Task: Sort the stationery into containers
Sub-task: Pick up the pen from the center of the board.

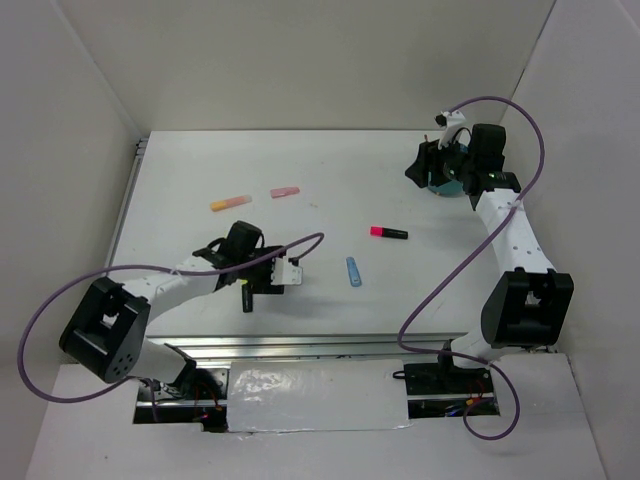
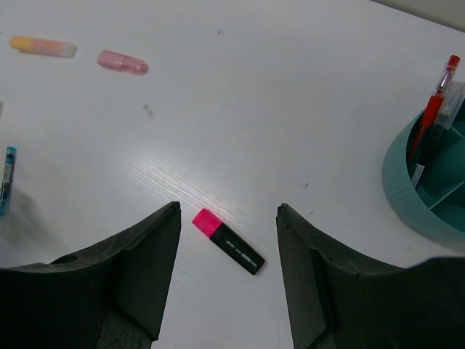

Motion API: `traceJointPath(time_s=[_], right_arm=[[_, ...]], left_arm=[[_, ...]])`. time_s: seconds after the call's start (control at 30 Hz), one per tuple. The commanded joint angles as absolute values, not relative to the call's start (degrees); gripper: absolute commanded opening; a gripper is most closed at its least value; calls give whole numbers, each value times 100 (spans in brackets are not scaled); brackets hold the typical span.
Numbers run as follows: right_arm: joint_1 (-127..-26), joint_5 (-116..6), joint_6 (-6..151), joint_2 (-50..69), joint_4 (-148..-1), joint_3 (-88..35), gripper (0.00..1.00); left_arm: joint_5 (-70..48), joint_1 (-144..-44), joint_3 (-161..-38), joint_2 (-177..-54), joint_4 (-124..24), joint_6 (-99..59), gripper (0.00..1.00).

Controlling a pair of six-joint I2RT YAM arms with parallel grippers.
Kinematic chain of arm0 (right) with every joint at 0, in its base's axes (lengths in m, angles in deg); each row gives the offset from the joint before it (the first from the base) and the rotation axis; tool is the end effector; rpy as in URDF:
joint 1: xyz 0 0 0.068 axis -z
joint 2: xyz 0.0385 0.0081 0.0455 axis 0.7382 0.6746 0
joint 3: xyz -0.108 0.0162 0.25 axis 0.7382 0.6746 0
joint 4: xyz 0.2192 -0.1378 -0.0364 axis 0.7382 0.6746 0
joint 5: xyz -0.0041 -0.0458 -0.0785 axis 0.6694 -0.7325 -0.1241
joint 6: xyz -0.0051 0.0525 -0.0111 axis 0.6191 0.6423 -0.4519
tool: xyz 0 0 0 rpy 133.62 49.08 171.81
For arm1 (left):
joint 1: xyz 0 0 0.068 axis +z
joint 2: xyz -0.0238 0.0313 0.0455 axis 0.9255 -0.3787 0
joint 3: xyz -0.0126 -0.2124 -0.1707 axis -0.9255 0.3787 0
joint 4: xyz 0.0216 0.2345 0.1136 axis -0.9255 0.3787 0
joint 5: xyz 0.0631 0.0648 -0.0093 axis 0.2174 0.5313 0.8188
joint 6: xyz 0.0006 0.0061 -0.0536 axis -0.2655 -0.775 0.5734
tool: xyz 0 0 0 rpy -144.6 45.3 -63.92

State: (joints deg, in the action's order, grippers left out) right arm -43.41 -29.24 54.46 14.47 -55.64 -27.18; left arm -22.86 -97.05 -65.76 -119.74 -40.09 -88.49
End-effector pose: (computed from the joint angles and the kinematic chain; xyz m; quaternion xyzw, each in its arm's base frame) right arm 0.3432 -0.0053 0.3463 -0.1993 0.8128 0.1808 0.5167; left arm 0.2265 -0.1411 0.1766 0.6740 0.6322 -0.0770 0.3744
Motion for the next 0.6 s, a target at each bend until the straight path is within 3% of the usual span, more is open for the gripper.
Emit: traceJointPath(time_s=[0.0,0.3,0.57], right_arm=[[-4309,-2846,5428,1390,-5537,-2665,62],[-4292,-2828,5367,1372,-5467,-2656,62],[-4265,-2819,5358,1399,-5432,-2638,62]], left_arm=[[-2989,-9465,-7098,-12168,-2812,-9167,71],[-3148,-9078,-7414,-12704,-1930,-10170,68],[-2788,-8867,-7520,-13073,-2350,-10539,68]])
